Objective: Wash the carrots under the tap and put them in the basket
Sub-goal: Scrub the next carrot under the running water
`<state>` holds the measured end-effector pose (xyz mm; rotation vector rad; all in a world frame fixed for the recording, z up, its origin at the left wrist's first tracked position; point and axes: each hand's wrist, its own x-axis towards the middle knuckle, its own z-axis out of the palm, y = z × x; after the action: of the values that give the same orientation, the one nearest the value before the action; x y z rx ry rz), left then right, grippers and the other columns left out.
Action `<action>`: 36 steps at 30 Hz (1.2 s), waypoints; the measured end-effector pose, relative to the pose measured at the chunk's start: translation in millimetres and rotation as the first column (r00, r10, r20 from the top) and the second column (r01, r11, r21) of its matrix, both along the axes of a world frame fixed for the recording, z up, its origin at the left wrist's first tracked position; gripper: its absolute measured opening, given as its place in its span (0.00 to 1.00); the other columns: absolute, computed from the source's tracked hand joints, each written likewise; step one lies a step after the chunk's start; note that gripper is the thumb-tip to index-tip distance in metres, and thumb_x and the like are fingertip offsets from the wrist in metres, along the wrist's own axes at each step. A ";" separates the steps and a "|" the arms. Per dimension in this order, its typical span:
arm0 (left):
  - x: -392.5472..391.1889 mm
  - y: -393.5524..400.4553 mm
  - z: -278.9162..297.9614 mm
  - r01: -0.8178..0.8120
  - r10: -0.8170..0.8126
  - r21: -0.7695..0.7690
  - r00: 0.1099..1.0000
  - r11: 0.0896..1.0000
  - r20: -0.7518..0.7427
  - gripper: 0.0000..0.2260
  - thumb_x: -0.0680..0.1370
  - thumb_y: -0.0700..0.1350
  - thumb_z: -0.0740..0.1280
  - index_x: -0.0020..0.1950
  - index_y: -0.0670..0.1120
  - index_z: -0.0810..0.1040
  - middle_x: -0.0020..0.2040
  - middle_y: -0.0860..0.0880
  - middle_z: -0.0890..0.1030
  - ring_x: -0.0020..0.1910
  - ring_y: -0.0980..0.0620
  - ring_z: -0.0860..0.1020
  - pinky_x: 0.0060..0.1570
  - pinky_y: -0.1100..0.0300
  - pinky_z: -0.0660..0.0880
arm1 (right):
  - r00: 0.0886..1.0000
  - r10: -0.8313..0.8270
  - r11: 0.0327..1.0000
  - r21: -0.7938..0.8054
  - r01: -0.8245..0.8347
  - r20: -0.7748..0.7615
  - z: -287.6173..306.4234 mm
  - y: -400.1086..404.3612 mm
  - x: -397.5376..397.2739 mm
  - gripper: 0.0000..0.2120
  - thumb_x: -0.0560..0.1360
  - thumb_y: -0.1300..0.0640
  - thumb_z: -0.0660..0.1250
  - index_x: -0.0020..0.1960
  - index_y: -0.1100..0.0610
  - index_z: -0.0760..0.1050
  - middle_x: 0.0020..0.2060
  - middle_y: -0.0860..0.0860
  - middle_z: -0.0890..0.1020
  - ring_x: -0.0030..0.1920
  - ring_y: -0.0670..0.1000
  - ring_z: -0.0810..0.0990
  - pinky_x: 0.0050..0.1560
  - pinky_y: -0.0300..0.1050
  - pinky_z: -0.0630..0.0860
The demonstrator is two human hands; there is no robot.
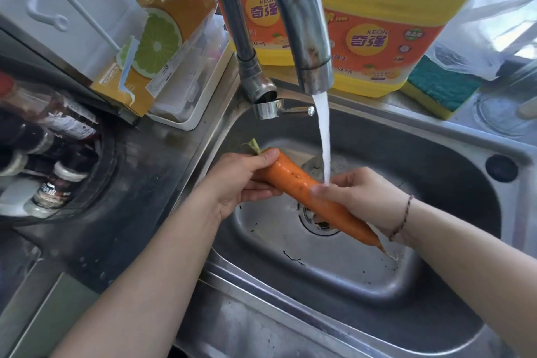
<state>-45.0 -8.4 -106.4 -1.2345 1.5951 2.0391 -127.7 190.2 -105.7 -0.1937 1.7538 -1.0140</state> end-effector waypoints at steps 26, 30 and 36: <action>-6.4 1.0 7.7 0.027 -0.003 0.164 0.990 0.986 -0.142 0.21 0.70 0.54 0.71 0.56 0.42 0.79 0.48 0.41 0.85 0.46 0.44 0.85 0.44 0.50 0.83 | 0.865 -0.002 0.925 -0.329 0.193 0.502 -25.2 22.8 -5.3 0.36 0.56 0.52 0.85 0.60 0.64 0.80 0.57 0.66 0.81 0.57 0.61 0.82 0.57 0.51 0.81; -5.7 0.9 4.5 -0.039 0.087 0.227 0.975 0.973 -0.206 0.21 0.71 0.51 0.69 0.59 0.40 0.76 0.45 0.42 0.84 0.44 0.46 0.85 0.40 0.52 0.82 | 0.800 0.034 0.896 -0.372 0.241 0.600 -27.6 30.6 -4.7 0.33 0.61 0.59 0.83 0.63 0.62 0.78 0.61 0.66 0.79 0.60 0.61 0.81 0.58 0.51 0.80; -4.7 6.4 -2.4 -0.140 0.204 0.302 0.960 0.943 -0.194 0.18 0.71 0.50 0.68 0.55 0.39 0.78 0.43 0.42 0.85 0.43 0.47 0.85 0.42 0.52 0.84 | 0.917 -0.087 0.955 -0.230 0.188 0.389 -10.6 17.4 -6.9 0.20 0.68 0.56 0.78 0.57 0.63 0.82 0.52 0.65 0.84 0.55 0.63 0.82 0.53 0.52 0.81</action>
<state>-49.7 -2.0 -108.8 -1.1047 1.2500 2.4917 -134.6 207.7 -116.2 -0.0357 1.2950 -1.2956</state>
